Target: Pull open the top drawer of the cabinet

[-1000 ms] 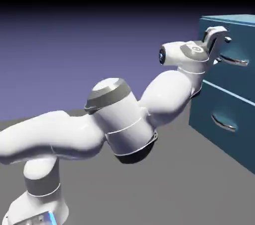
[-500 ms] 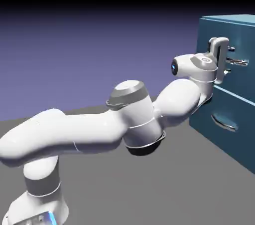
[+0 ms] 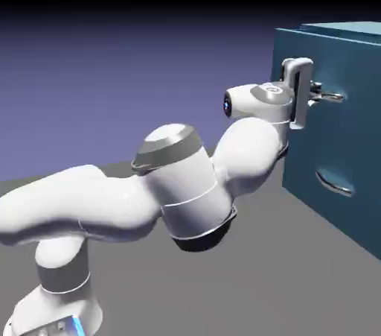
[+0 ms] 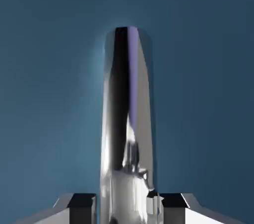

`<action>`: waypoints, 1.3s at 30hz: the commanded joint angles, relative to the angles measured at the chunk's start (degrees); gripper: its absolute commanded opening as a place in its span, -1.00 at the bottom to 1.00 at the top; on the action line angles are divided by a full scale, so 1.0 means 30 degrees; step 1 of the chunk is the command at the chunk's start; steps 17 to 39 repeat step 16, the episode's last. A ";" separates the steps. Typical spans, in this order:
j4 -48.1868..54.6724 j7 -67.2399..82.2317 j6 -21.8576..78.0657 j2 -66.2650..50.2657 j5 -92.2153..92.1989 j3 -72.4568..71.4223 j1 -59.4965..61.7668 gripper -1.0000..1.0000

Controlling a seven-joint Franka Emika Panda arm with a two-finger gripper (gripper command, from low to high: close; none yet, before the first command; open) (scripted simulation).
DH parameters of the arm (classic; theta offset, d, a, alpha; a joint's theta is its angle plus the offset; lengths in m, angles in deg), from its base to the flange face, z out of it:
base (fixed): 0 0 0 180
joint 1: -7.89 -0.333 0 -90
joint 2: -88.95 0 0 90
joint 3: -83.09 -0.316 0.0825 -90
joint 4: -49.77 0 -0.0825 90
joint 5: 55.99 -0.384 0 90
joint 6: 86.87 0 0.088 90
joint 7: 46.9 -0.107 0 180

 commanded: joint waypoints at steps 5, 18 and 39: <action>-0.3462 -0.0352 0.1215 -0.0053 -0.0467 -0.1205 0.2387 -1.00; -0.9548 -0.0648 0.3086 0.0574 -0.1791 -0.3993 0.6865 1.00; -0.9548 -0.0648 0.3086 0.0574 -0.1791 -0.3993 0.6865 1.00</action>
